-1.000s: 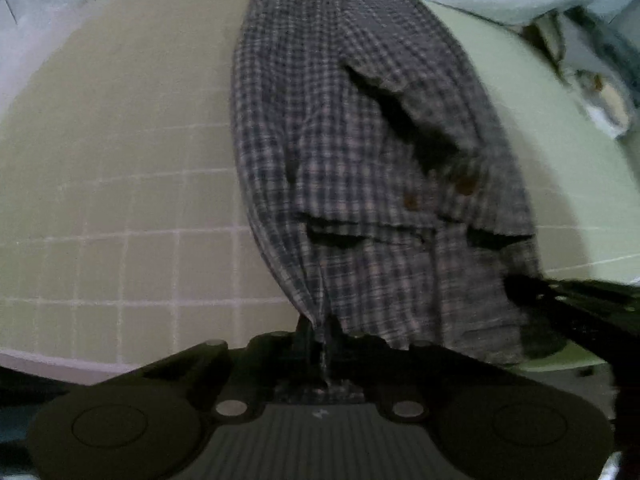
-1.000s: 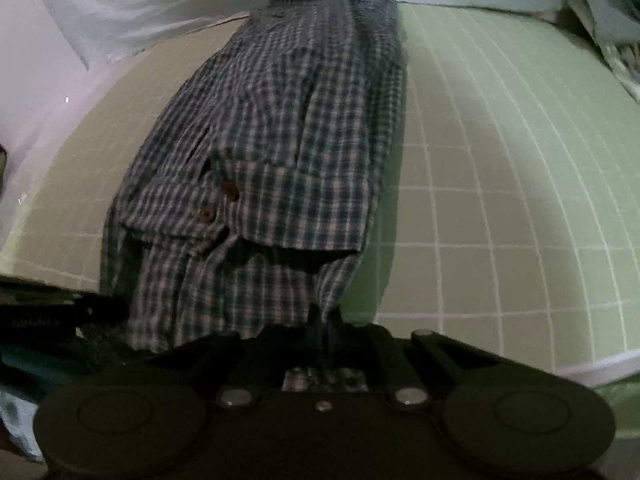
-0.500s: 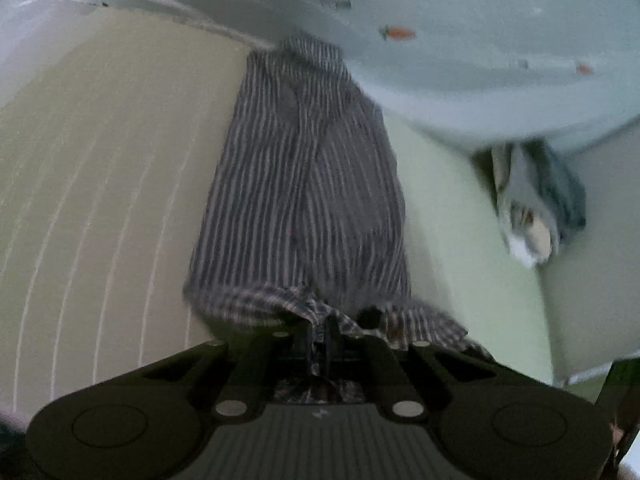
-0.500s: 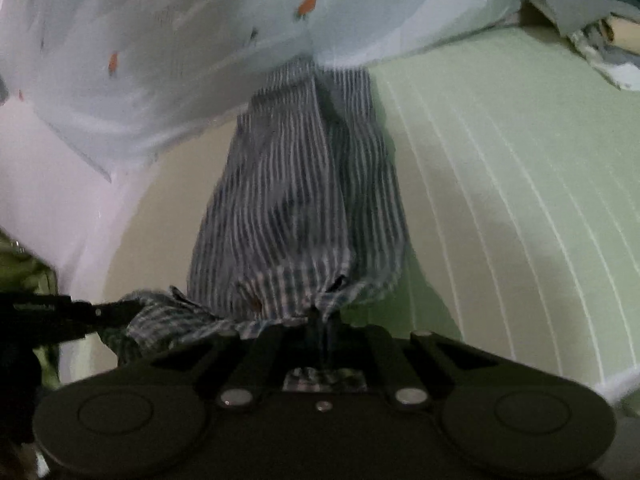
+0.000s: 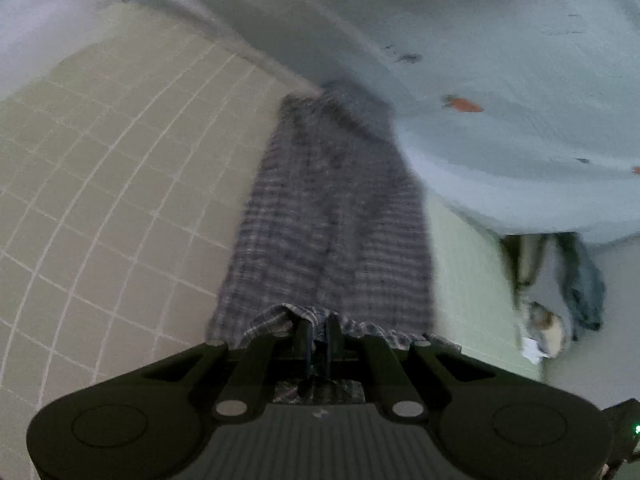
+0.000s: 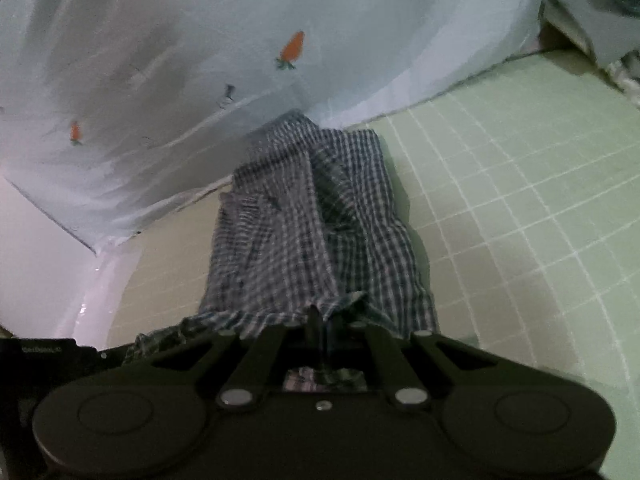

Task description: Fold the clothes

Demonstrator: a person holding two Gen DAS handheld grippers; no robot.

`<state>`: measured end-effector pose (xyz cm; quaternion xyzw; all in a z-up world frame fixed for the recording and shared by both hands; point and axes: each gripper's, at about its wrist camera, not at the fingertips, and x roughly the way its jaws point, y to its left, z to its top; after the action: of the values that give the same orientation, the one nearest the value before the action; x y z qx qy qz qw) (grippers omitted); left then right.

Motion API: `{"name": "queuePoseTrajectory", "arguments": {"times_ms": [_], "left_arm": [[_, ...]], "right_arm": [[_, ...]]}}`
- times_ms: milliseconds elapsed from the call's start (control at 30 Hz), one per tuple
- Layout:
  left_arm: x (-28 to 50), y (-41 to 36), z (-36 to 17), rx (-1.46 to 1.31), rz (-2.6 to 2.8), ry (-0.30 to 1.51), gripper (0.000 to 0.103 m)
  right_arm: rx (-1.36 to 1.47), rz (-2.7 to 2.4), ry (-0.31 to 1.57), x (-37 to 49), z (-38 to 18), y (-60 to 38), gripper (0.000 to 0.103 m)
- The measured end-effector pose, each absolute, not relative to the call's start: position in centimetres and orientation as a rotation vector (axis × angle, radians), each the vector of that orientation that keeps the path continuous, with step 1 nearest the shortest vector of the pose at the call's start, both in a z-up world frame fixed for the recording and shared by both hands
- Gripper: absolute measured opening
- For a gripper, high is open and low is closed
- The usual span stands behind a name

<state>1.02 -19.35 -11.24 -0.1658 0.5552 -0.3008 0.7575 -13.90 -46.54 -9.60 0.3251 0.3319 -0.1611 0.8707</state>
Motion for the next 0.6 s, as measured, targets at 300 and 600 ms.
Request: {"name": "queuePoseTrajectory", "arguments": {"times_ms": [300, 600], "left_arm": [[6.3, -22.4, -14.8, -0.361, -0.583, 1.277, 0.020], [5.1, -19.3, -11.3, -0.376, -0.501, 1.048, 0.068]], "right_arm": [[0.761, -0.380, 0.794, -7.8, -13.3, -48.7, 0.006], [0.724, -0.547, 0.555, -11.4, -10.4, -49.0, 0.050]]}}
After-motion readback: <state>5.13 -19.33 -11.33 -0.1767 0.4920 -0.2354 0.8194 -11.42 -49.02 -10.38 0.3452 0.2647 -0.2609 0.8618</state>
